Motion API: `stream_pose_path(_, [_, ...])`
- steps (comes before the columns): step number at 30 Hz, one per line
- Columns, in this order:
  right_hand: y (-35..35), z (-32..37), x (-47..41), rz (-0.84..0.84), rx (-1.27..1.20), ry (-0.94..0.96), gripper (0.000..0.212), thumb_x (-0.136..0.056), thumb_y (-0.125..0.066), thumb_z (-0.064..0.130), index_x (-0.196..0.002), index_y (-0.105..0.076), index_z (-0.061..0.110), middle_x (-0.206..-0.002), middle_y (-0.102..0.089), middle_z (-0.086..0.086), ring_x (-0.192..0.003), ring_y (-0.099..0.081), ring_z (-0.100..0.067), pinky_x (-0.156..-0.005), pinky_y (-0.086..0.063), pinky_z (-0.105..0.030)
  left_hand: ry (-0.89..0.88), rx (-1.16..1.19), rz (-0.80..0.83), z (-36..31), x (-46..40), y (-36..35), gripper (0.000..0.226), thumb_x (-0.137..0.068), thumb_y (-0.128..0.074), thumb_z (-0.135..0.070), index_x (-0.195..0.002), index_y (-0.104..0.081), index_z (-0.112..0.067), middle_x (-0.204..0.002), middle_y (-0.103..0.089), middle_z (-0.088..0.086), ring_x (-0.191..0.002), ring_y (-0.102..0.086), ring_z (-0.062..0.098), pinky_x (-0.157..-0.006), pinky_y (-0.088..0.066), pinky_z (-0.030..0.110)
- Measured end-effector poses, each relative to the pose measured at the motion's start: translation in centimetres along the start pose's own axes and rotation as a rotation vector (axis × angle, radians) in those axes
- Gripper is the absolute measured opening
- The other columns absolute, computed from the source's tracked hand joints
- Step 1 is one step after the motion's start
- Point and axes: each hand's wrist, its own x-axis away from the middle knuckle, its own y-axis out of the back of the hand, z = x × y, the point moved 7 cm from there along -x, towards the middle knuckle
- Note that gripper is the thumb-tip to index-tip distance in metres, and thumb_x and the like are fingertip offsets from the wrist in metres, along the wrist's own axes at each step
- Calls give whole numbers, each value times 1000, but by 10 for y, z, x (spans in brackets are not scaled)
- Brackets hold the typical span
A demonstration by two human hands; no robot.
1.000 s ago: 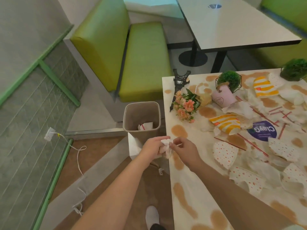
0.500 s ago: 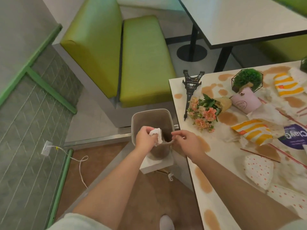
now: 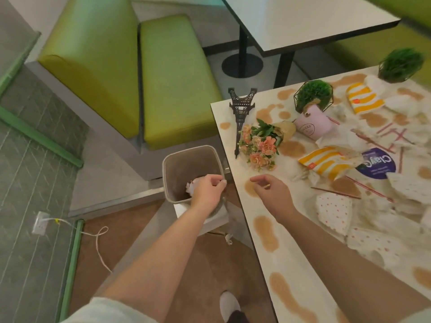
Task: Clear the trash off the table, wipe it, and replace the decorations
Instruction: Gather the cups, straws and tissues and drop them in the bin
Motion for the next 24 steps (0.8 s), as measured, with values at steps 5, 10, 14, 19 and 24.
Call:
stream_pose_path(5, [42,-23,7,-42,57,-33,21,-92,-56,11,-98,-71,25,-91,-63,5,-71,-53,-3,-56,-36,-12,-39,-15,103,-29,25,-54,14,-96,-57,-37,-107,-59,-30,-109,-64,-6,-99,-59,13,-88,-49,34])
stream_pose_path(10, [94,-49,13,-84,90,-78,24,-92,-54,7,-97,-72,22,-95,-68,2,-71,-54,-4,-58,-40,-17,-23,-49,179,-50,55,-108,25,-96,-57,-38,-116,-62,-25,-108,-62,-7,-96,-56,13,-78,-43,28])
stream_pose_path(14, [166,-72,15,-161,123,-90,25,-94,-49,3,-100,-70,14,-97,-62,2,-72,-55,-8,-59,-40,-20,-3,-45,226,-71,80,-175,29,-95,-58,-36,-121,-61,-23,-119,-62,-4,-107,-57,13,-79,-40,23])
stream_pose_path(19, [177,-97,19,-124,247,-163,38,-89,-53,-1,-125,-60,10,-128,-48,-13,-93,-56,-25,-57,-42,-22,50,-113,245,-68,92,-198,48,-94,-59,-35,-138,-51,-18,-137,-55,1,-123,-53,18,-96,-39,26])
stream_pose_path(24, [183,-120,12,-2,221,-184,39,-85,-52,-3,-122,-62,6,-102,-59,-8,-82,-59,-24,-50,-41,-21,33,-255,146,-83,97,-223,23,-94,-57,-39,-106,-66,-22,-109,-67,5,-105,-60,24,-90,-41,31])
